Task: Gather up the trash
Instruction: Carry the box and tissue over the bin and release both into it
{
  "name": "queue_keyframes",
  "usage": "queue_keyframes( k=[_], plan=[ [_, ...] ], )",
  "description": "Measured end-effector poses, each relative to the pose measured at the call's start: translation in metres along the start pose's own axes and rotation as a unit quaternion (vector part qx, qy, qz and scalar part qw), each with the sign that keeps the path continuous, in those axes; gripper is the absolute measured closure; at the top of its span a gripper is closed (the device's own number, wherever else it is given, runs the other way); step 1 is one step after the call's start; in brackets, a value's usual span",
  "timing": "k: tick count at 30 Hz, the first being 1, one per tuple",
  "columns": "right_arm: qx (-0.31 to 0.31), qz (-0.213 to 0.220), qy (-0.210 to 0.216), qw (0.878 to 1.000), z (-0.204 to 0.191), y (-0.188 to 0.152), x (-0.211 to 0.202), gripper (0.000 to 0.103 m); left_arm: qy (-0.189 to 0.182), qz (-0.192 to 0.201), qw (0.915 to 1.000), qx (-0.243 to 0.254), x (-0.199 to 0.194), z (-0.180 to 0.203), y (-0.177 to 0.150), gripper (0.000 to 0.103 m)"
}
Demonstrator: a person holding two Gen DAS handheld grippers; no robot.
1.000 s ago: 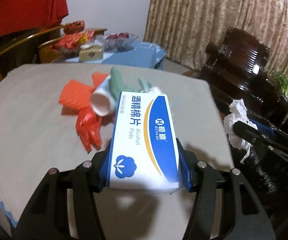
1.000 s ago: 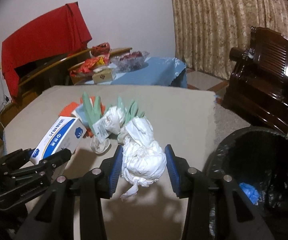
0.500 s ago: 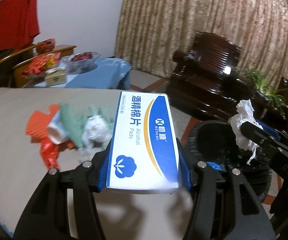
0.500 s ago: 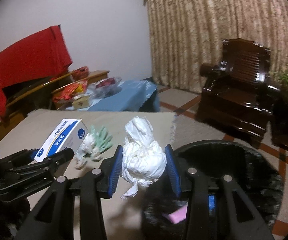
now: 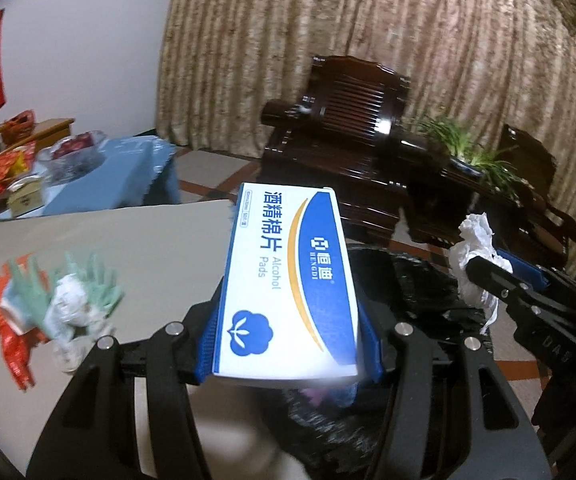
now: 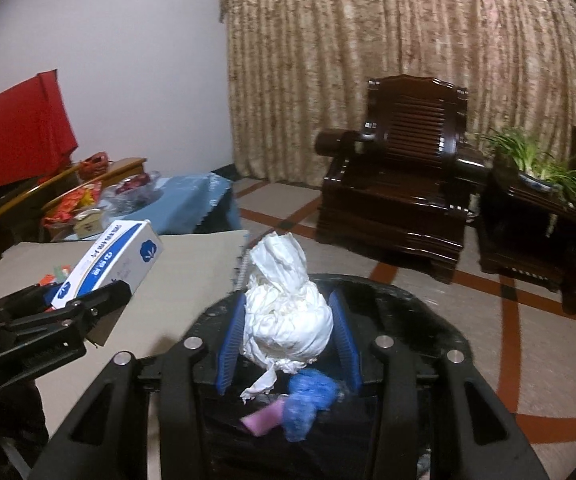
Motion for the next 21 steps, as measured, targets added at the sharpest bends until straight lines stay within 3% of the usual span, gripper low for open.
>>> queue_keyframes(
  k=[7,10,12,17,21],
  plan=[
    [0.014,-0.005,-0.029,0.999,0.029,-0.005,0.005,0.058,-0.043,-0.006,0.9989,0.017,0.027,0.029,0.006,0.048],
    [0.018,-0.006,-0.043,0.999,0.039,-0.008,0.006,0.047,-0.063,-0.009,0.9979,0.015,0.035,0.036,0.007,0.043],
    [0.023,-0.005,-0.053,0.998,0.044,-0.009,0.006,0.032,-0.07,-0.006,0.9974,0.015,0.035,0.036,0.006,0.033],
    [0.03,0.004,-0.069,0.997,0.047,-0.01,0.003,0.007,-0.049,0.002,0.9987,0.011,0.026,0.023,0.003,0.018],
    [0.03,0.003,-0.062,0.998,0.041,-0.01,0.004,0.006,-0.025,0.003,0.9997,0.003,0.015,0.005,0.0,0.013]
  ],
)
Point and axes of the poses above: each gripper's, at about its wrist camera, not at the fingertips, and x roughly the way its jaws point, z to its right, y to its top, the point moved 3 cm from there along x, roughly the way its jaws point, and after that the axes turned 6 degrees about x, right-handed, at the moved point
